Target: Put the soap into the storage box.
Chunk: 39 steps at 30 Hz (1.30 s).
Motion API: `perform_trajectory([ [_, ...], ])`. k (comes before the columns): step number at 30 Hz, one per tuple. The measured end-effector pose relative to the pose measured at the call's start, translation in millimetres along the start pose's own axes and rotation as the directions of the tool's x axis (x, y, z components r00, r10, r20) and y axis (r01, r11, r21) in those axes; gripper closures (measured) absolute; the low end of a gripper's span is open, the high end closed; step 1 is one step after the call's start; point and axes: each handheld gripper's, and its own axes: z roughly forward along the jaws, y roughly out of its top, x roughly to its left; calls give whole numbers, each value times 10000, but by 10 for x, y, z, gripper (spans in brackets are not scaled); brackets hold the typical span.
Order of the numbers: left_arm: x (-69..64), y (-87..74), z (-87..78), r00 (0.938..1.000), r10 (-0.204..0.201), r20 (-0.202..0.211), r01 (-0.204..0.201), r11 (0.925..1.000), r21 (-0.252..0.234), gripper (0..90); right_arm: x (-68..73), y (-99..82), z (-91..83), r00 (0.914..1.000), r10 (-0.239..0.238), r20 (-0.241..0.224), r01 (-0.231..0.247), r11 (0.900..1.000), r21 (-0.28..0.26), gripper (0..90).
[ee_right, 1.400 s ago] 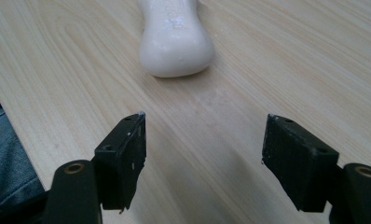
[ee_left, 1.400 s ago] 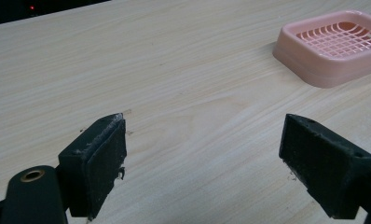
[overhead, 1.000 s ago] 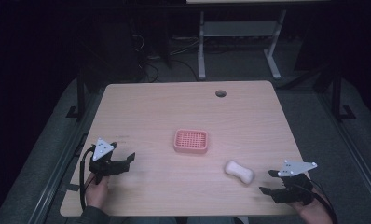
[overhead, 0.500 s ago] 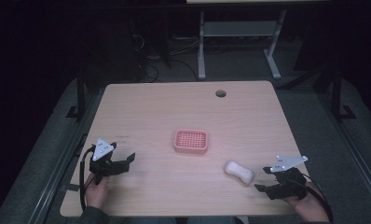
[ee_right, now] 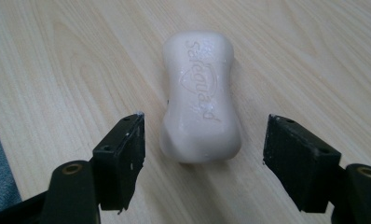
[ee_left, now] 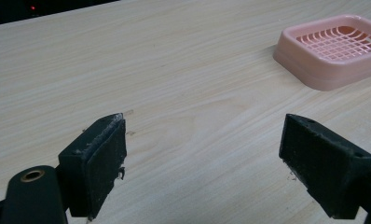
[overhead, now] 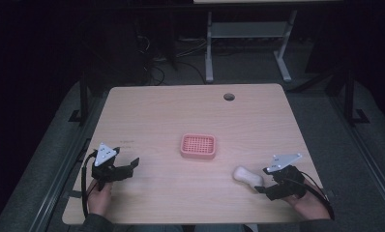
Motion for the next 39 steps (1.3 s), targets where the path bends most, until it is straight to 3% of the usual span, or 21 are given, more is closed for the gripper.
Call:
perform_trajectory([
  [11, -11, -2, 13, 10000, 3, 47, -2, 10000, -28, 144, 1, 175, 116, 9996, -293, -1, 293, 9992, 280, 300],
  [24, -19, 1, 15, 10000, 33, 68, -33, 10000, 53, 144, 1, 272, 233, 9994, -355, -62, 359, 9970, 690, 323],
  [31, -24, 0, 22, 10000, 29, 80, -29, 10000, 16, 144, 1, 338, 328, 9975, -696, -101, 702, 9928, 966, 345],
  [39, -23, 2, 18, 10000, 10, 93, -10, 10000, 40, 144, -1, 390, 406, 9971, -742, -170, 756, 9904, 1156, 374],
])
